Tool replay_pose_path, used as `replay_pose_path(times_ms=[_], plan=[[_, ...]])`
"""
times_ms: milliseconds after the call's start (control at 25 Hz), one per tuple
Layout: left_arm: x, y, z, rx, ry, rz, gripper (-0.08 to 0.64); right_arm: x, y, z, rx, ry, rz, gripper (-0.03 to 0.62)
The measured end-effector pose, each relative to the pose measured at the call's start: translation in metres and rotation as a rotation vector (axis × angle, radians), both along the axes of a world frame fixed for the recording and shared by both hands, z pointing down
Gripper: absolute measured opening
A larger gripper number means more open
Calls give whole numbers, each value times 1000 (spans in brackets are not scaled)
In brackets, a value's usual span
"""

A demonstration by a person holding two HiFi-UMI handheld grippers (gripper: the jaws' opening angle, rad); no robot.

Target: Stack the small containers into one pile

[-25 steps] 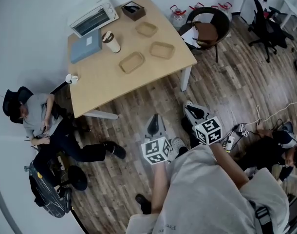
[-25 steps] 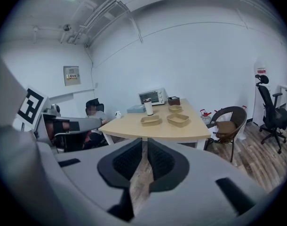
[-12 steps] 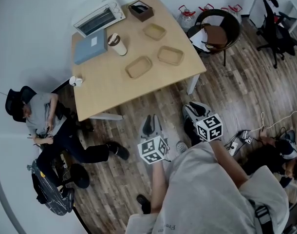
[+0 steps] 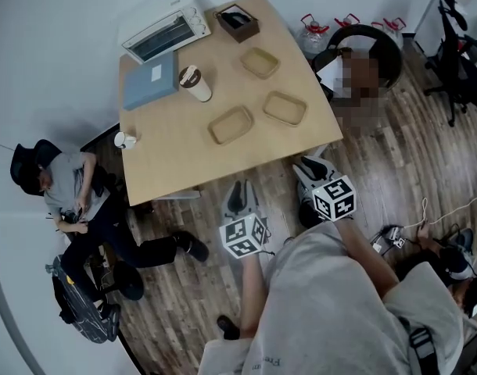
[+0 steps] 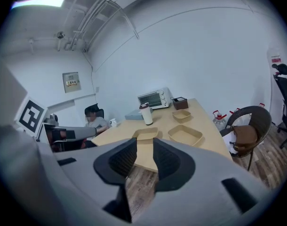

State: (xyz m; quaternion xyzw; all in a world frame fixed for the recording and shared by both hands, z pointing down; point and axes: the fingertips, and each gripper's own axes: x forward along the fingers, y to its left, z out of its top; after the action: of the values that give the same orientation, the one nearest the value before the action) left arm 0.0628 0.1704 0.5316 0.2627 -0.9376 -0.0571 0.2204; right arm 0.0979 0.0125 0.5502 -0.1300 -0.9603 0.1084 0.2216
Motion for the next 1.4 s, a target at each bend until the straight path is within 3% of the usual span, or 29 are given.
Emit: replay_pose_path(times_ms=[680,840,1120,1400], plan=[[-112,-58,5,-29,54,-136,140,-126,-40,15,-79,46,-209,147],[-118,-74,13,-19,65,-112,140,-133,-45,29,-139,73,-236,140],[-125,-86,28,-16,112,-138,140,-146,-54,40,-160,93,-271,166],[-123,-52,40,1,121,-217,140,-160,-38,61,-146,123,-330,183]])
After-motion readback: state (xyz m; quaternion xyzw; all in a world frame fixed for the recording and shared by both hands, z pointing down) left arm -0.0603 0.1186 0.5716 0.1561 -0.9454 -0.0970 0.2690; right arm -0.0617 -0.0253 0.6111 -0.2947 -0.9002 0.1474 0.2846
